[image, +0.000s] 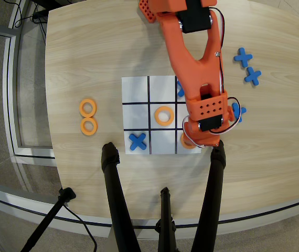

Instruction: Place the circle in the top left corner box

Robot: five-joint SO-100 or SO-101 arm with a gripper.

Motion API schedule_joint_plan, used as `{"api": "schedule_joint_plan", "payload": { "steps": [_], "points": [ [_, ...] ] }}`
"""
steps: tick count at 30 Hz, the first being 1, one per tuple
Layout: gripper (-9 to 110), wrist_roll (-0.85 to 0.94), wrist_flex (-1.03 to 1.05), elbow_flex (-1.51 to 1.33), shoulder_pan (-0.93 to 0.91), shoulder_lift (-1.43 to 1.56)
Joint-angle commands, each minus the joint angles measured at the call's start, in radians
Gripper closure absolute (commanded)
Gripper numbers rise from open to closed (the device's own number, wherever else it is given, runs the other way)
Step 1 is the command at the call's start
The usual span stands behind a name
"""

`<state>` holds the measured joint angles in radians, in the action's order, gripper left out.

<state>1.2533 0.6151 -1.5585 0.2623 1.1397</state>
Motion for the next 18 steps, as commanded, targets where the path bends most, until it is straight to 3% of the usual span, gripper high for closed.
{"api": "schedule_joint_plan", "payload": {
  "steps": [1,12,18],
  "points": [
    [95,-0.002,-0.002,0.034,-0.011,0.006],
    [90,0.000,0.038,0.060,-0.023,0.055],
    [90,0.057,0.334,0.032,-0.097,0.430]
  ]
}}
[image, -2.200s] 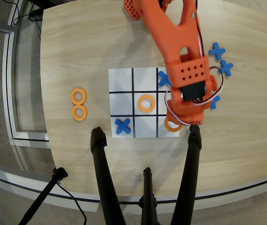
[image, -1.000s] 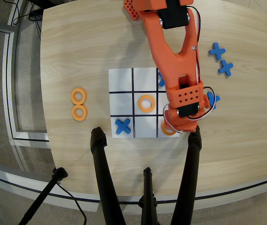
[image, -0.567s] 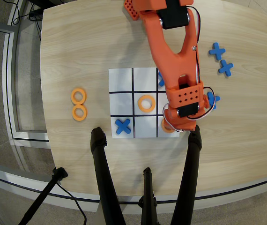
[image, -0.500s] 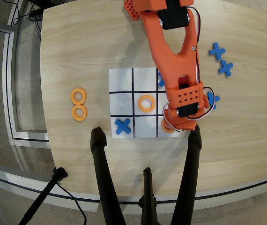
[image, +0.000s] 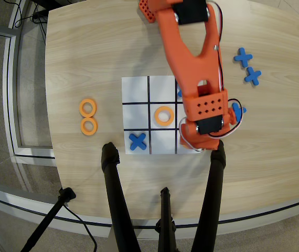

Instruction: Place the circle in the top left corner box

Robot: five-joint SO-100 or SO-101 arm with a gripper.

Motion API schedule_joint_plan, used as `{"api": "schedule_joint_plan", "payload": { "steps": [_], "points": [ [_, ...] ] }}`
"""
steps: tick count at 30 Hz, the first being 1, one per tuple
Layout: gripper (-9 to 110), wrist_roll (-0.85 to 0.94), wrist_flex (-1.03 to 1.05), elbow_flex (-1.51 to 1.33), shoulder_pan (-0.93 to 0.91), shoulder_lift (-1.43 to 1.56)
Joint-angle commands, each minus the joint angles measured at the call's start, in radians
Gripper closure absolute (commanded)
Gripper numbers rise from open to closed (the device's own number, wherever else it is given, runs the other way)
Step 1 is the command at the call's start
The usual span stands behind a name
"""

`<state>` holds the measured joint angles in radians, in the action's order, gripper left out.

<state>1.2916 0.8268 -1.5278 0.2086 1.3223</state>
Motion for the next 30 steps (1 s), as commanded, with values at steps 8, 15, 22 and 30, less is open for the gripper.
{"api": "schedule_joint_plan", "payload": {
  "steps": [8,15,22,30],
  "points": [
    [90,0.178,0.158,-0.815,-0.054,1.095],
    [90,0.233,0.189,-1.324,-0.046,1.605],
    [92,0.247,0.253,-1.624,-0.075,1.853],
    [100,0.196,0.479,-1.675,-0.178,2.036]
  ]
}}
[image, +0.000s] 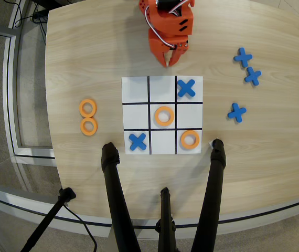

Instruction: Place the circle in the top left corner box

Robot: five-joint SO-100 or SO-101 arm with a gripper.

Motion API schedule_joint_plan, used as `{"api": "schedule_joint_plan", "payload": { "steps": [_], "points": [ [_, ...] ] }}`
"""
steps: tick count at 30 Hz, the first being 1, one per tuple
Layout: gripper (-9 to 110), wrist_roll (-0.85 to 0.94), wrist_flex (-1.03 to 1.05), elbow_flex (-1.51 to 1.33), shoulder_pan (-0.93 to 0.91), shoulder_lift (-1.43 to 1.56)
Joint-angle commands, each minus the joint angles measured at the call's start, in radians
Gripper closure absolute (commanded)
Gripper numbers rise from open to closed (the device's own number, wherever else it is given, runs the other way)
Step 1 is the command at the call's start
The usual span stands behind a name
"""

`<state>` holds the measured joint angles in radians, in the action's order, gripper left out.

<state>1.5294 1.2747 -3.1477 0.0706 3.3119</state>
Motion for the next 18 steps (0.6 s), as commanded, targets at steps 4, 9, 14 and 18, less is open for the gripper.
{"api": "schedule_joint_plan", "payload": {
  "steps": [4,9,14,18],
  "points": [
    [100,-0.041,0.034,-0.055,-0.230,0.044],
    [100,-0.040,0.003,-0.055,-0.822,0.086],
    [100,-0.041,0.026,-0.055,-1.393,0.084],
    [100,-0.041,0.026,-0.055,-1.608,0.084]
  ]
}}
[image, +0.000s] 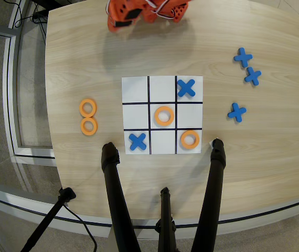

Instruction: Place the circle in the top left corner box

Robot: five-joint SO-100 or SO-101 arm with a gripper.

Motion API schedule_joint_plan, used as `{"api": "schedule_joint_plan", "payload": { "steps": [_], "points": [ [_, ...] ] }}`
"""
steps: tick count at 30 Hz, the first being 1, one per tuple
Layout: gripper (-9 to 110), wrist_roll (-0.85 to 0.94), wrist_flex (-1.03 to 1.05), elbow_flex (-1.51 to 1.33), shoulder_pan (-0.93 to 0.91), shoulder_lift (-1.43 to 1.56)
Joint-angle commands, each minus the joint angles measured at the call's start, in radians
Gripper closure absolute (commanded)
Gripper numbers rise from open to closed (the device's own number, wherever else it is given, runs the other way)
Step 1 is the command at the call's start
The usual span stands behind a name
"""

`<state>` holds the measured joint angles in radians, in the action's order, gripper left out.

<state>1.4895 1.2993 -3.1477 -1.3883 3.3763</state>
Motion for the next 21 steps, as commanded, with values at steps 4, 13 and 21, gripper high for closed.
{"api": "schedule_joint_plan", "payload": {
  "steps": [4,13,21],
  "points": [
    [100,-0.002,0.002,-0.055,-0.155,0.017],
    [100,-0.002,0.003,-0.055,-0.147,0.017],
    [100,-0.002,0.003,-0.055,-0.147,0.017]
  ]
}}
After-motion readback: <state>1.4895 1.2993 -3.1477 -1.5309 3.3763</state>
